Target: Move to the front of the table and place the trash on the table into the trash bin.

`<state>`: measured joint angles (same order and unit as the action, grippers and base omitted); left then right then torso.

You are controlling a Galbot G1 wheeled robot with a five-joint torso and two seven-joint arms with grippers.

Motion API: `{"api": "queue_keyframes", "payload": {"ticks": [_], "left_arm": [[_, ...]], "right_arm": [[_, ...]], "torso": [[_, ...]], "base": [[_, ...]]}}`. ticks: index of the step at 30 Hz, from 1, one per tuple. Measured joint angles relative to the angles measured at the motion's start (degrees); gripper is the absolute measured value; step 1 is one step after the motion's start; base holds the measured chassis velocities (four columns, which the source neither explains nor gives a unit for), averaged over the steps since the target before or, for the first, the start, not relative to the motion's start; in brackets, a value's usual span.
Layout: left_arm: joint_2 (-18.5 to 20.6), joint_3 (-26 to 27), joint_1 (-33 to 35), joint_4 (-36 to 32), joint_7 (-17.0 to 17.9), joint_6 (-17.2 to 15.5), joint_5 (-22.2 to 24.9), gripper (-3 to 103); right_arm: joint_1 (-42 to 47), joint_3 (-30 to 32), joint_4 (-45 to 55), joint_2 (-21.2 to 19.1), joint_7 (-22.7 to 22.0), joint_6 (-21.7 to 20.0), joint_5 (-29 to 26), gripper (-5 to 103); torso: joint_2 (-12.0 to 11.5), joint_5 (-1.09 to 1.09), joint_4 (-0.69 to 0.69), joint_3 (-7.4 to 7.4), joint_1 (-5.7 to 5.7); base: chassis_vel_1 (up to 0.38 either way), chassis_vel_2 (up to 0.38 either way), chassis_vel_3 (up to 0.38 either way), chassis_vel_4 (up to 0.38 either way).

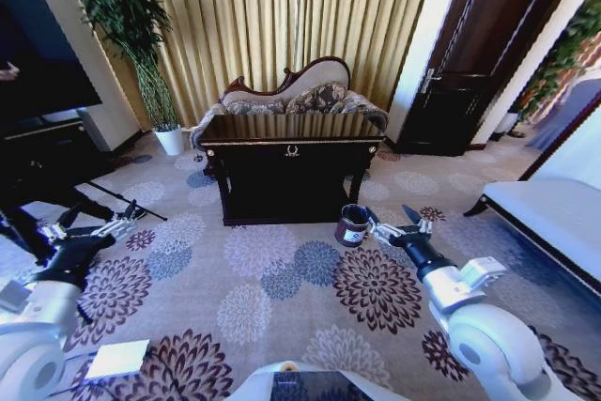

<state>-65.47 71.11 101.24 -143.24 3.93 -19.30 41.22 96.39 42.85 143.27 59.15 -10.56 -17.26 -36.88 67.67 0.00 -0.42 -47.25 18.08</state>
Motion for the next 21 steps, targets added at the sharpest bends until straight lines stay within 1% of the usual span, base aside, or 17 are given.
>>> {"api": "queue_keyframes", "payload": {"ticks": [4,7,10,12,13,16,17,19,20,21], "left_arm": [[0.24,-0.14,-0.69,0.0,-0.06,-0.18,0.38,100],[-0.08,0.45,-0.62,0.0,-0.22,-0.53,0.8,100],[-0.81,0.97,-0.08,0.0,-0.74,-0.77,0.83,100],[-1.76,1.44,0.4,0.0,-2.05,-0.8,0.76,100],[-1.76,1.44,0.4,0.0,-2.05,-0.8,0.76,100],[-2.35,1.66,0.85,0.0,-2.71,-0.63,0.59,100],[-2.35,1.66,0.85,0.0,-2.71,-0.63,0.59,100],[-2.35,1.88,0.97,0.0,-2.86,-0.49,0.58,100],[-2.35,1.88,0.97,0.0,-2.86,-0.49,0.58,100],[-2.26,2.06,1.02,0.0,-2.89,-0.4,0.59,100]], "right_arm": [[-0.07,0.63,0.01,0.73,-0.28,0.64,1.09,100],[-0.24,1.33,0.01,2.11,-0.21,3.04,5.92,100],[-0.27,1.36,0.01,3.1,-0.32,3.28,6.63,100],[-0.09,1.23,0.01,3.61,-0.4,2.99,6.07,100],[-0.09,1.23,0.01,3.61,-0.4,2.99,6.07,100],[0.82,1.47,0.01,3.21,0.36,1.81,2.75,100],[0.82,1.47,0.01,3.21,0.36,1.81,2.75,100],[1.71,2.88,0.01,2.87,2.98,1.26,-0.27,100],[1.71,2.88,0.01,2.87,2.98,1.26,-0.27,100],[2.05,3.79,0.01,2.75,4.69,1.23,-1.23,100]], "torso": [[0.0,0.0,-0.01,0.0,0.0],[0.01,0.0,-0.01,0.0,0.0],[0.01,0.0,0.0,0.0,0.0],[0.01,0.0,0.0,0.0,0.0],[0.01,0.0,0.0,0.0,0.0],[0.0,0.0,0.0,0.0,0.0],[0.0,0.0,0.0,0.0,0.0],[0.0,0.0,0.0,0.0,0.0],[0.0,0.0,0.0,0.0,0.0],[0.0,0.0,0.0,0.0,0.0]], "base": [[0.0,0.0,0.0,0.0],[0.0,0.0,0.0,0.0],[0.0,0.0,0.0,0.0],[0.0,0.0,0.0,0.0],[0.0,0.0,0.0,0.0],[0.0,0.0,0.0,0.0],[0.0,0.0,0.0,0.0],[0.0,0.0,0.0,0.0],[0.0,0.0,0.0,0.0],[0.0,0.0,0.0,0.0]]}}
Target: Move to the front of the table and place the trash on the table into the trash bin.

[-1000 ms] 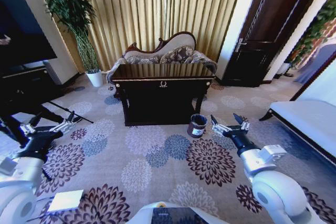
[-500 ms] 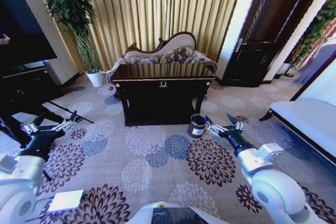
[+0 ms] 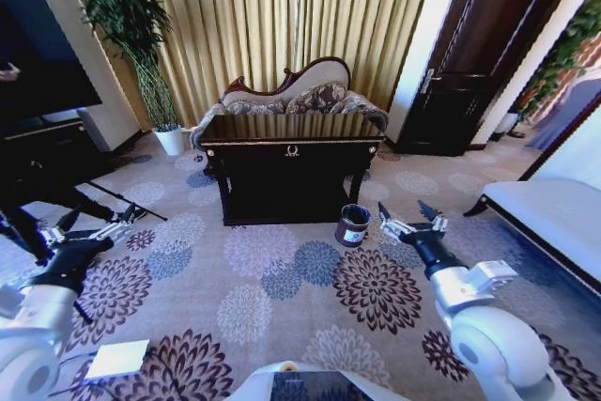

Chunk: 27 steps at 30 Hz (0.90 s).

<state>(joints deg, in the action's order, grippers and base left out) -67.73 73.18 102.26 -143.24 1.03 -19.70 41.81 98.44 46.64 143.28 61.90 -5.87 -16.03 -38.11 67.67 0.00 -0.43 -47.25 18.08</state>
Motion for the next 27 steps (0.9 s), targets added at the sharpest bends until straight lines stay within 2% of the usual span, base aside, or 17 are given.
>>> {"api": "queue_keyframes", "payload": {"ticks": [8,24,27], "left_arm": [[1.25,1.54,-0.22,0.0,-0.51,0.11,1.52,100],[2.0,0.84,-2.22,0.39,-0.66,-0.21,2.28,100],[2.05,0.61,-2.47,0.45,-0.53,-0.34,2.18,100]], "right_arm": [[-1.1,1.3,-0.02,0.12,0.9,0.28,-4.34,100],[-2.31,2.43,-0.04,-0.22,0.25,0.23,-4.51,100],[-2.76,2.41,-0.16,-0.29,-1.05,0.37,-4.08,100]], "torso": [[0.0,0.0,0.0,0.0,0.0],[0.0,0.0,0.0,0.0,0.0],[0.0,0.0,0.0,0.0,0.0]], "base": [[0.0,0.0,0.0,0.0],[0.0,0.0,0.0,0.0],[0.0,0.0,0.0,0.0]]}}
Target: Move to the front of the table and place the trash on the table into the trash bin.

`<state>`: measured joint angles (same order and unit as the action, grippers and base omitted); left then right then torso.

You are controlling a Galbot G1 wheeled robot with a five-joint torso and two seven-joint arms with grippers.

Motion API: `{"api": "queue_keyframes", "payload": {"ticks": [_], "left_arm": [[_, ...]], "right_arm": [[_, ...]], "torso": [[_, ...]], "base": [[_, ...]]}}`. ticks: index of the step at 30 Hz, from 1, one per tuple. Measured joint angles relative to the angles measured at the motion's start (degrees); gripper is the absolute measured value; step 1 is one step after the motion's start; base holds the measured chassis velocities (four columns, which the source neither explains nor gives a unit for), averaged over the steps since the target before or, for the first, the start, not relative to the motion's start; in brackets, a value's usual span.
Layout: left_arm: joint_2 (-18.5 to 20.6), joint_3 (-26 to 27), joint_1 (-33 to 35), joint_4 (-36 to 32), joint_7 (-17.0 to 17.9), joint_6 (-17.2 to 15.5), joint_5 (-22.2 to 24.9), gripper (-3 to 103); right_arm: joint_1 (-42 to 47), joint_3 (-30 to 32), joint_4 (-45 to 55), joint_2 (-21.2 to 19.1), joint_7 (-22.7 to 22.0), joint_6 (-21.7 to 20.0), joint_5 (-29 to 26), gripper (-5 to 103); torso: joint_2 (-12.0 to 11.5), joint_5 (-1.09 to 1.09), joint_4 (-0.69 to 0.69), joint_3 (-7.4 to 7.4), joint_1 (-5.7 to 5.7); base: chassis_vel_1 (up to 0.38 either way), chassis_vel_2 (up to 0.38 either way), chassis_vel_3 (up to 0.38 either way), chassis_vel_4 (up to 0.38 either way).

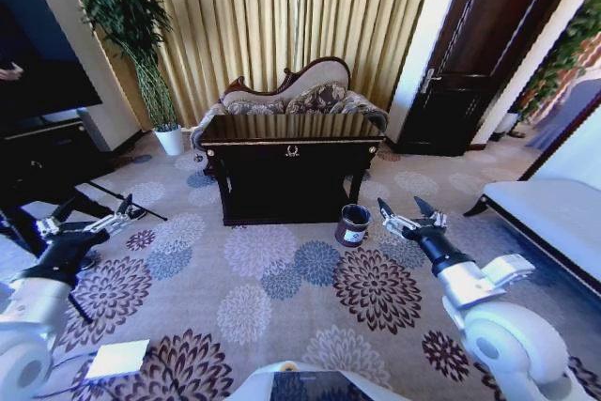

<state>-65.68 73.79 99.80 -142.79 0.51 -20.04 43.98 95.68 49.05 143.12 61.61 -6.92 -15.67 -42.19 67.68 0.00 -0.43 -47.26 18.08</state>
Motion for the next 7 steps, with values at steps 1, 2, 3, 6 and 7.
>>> {"api": "queue_keyframes", "payload": {"ticks": [1,2,3,6,7], "left_arm": [[0.0,0.0,0.0,0.0,0.0,0.0,0.0,100],[0.04,-0.02,-0.03,0.06,0.08,-0.01,-0.04,100],[0.04,-0.02,-0.03,0.06,0.08,-0.01,-0.04,100],[0.0,-0.4,-0.09,0.3,0.23,-0.02,-0.72,100],[0.0,-0.4,-0.09,0.3,0.23,-0.02,-0.72,100]], "right_arm": [[0.0,0.0,0.0,0.0,0.0,0.0,0.0,100],[-0.16,0.05,-0.24,-0.03,-0.21,0.16,0.53,100],[-0.16,0.05,-0.24,-0.03,-0.21,0.16,0.53,100],[-0.38,0.03,-0.92,-0.02,-1.19,1.1,1.86,100],[-0.38,0.03,-0.92,-0.02,-1.19,1.1,1.86,100]], "torso": [[0.0,0.0,0.0,0.0,0.0],[0.0,0.0,0.0,0.0,0.0],[0.0,0.0,0.0,0.0,0.0],[0.0,0.01,0.0,0.0,0.0],[0.0,0.01,0.0,0.0,0.0]], "base": [[0.0,0.0,0.0,0.0],[0.0,0.0,0.0,0.0],[0.0,0.0,0.0,0.0],[0.0,0.0,0.0,0.0],[0.0,0.0,0.0,0.0]]}}
